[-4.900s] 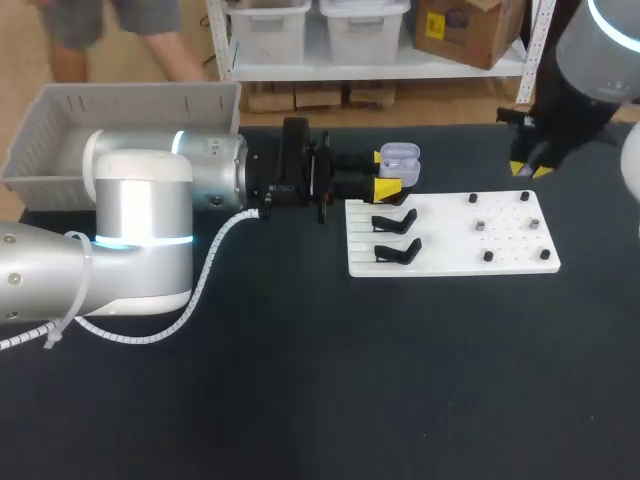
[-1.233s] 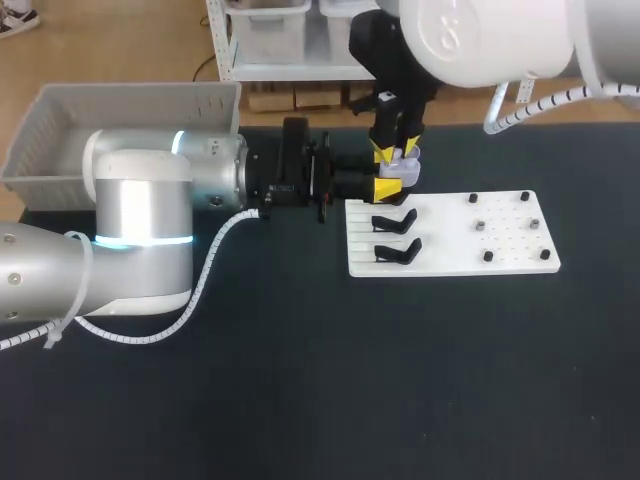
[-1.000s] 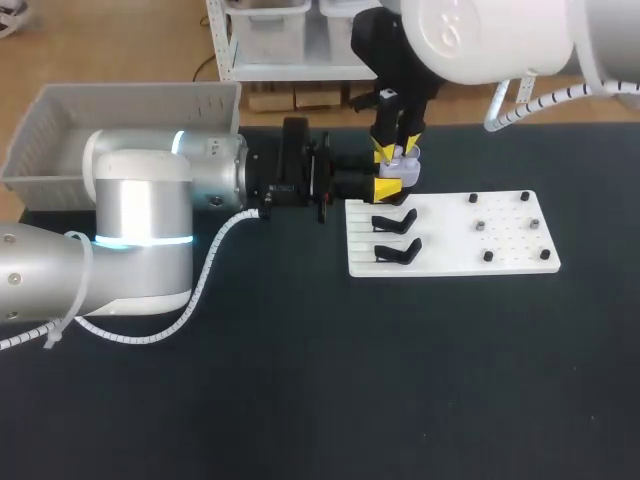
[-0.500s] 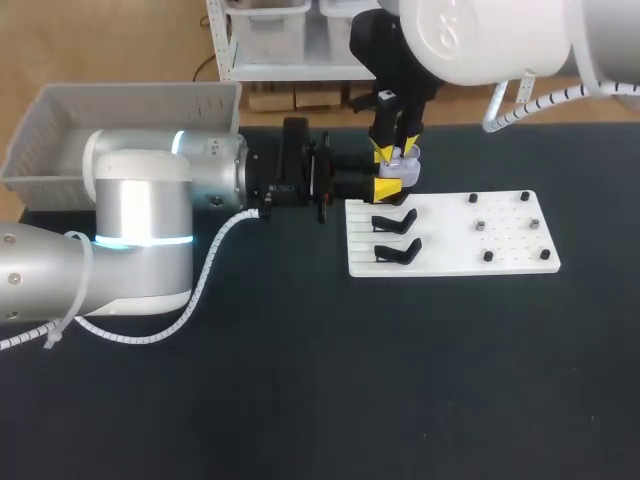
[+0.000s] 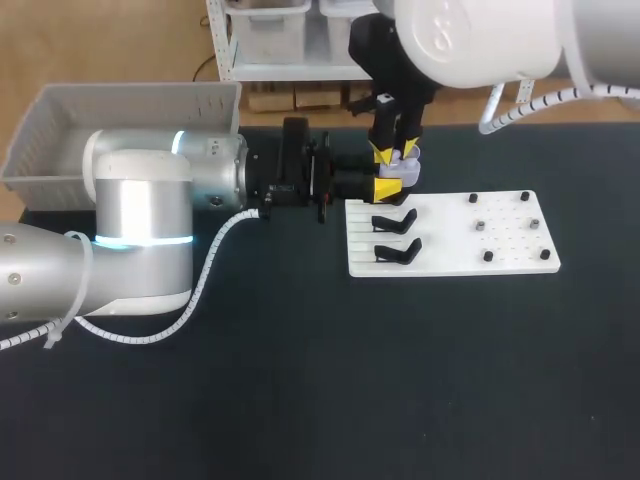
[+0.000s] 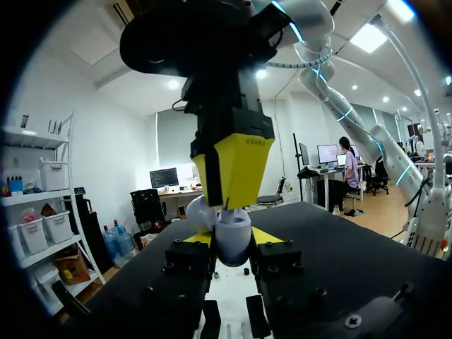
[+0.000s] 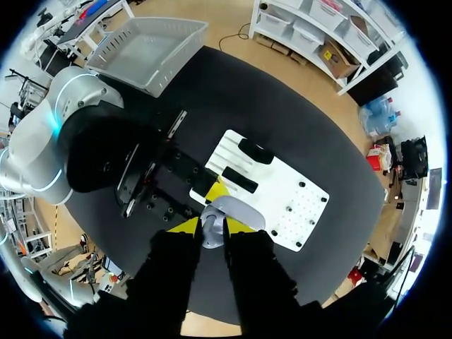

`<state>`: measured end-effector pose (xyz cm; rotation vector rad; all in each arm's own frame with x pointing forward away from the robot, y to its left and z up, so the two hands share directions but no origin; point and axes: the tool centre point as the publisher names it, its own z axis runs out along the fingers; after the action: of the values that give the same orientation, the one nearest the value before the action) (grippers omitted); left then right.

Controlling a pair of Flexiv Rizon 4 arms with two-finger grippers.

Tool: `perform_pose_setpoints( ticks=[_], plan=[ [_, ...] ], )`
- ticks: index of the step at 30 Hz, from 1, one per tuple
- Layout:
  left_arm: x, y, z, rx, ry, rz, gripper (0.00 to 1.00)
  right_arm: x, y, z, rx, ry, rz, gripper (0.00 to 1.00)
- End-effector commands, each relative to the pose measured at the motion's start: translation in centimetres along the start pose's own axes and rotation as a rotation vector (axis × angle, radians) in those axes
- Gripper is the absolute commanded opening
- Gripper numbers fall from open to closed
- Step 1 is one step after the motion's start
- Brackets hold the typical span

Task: Pick up each earbud case from the left stands, insert the matching earbuds, close the lid, and place the case in the box.

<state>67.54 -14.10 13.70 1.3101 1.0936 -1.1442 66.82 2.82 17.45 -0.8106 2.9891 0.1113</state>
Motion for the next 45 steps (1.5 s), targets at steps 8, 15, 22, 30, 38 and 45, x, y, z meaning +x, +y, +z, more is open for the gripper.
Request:
perform_pose_setpoints(
  ticks=[8, 15, 22, 30, 38, 45],
  plan=[
    [0.0, -0.2, 0.0, -0.006, -0.001, 0.003, 0.00, -0.3, -0.1, 0.4, -0.007, 0.008, -0.006, 0.00],
    [0.0, -0.2, 0.0, -0.006, -0.001, 0.003, 0.00, 0.5, 0.1, -1.0, -0.091, -0.024, -0.002, 1.00],
    [0.0, -0.2, 0.0, -0.006, -0.001, 0.003, 0.00, 1.1, 0.8, -5.0, -0.126, -0.105, -0.021, 1.00],
    [0.0, -0.2, 0.0, -0.006, -0.001, 0.003, 0.00, -1.4, -1.3, -6.7, 0.052, -0.300, 0.285, 1.00],
    [0.0, -0.2, 0.0, -0.006, -0.001, 0.003, 0.00, -3.7, -4.9, -4.2, 0.175, -0.378, 0.555, 1.00],
    [0.0, -0.2, 0.0, -0.006, -0.001, 0.003, 0.00, -3.2, -6.9, -2.0, 0.162, -0.334, 0.588, 1.00]
  ],
)
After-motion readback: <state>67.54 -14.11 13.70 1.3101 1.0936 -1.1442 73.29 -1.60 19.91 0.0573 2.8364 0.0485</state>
